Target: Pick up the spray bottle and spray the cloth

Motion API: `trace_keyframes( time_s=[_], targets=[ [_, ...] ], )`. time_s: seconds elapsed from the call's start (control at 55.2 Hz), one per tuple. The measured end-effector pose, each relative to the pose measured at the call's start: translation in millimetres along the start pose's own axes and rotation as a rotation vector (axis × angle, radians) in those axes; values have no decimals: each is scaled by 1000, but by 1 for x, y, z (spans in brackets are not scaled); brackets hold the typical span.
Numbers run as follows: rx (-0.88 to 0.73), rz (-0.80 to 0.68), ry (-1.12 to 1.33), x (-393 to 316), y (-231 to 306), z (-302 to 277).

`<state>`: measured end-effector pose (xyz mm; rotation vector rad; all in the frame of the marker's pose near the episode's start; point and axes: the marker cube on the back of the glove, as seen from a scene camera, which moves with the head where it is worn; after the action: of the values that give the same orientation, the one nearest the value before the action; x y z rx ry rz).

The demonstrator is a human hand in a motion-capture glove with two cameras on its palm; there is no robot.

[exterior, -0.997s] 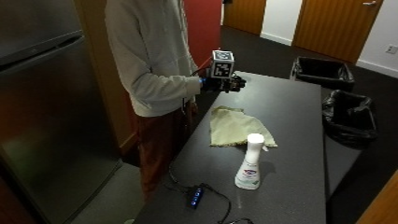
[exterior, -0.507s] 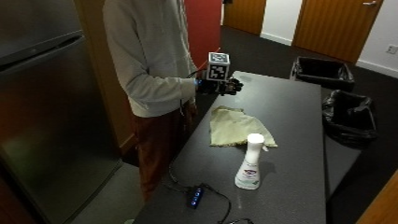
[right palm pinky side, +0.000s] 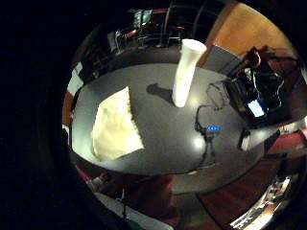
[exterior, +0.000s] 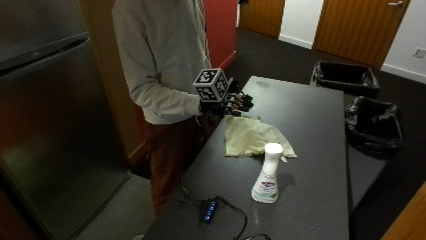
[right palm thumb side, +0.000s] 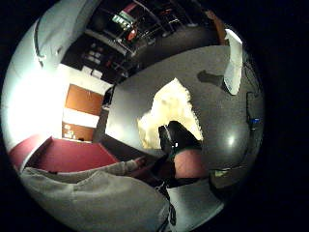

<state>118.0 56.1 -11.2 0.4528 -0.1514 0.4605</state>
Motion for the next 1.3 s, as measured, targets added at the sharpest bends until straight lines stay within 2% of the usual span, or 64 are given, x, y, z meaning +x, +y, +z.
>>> trace_keyframes(
  time_s=[0.236,0.507,0.761,1.305],
  targets=[
    [192,249,-215,50,-18,1],
    [327,415,-404,79,-37,23],
    [343,496,-501,98,-55,48],
    [395,577,-680,122,-103,93]
  ],
)
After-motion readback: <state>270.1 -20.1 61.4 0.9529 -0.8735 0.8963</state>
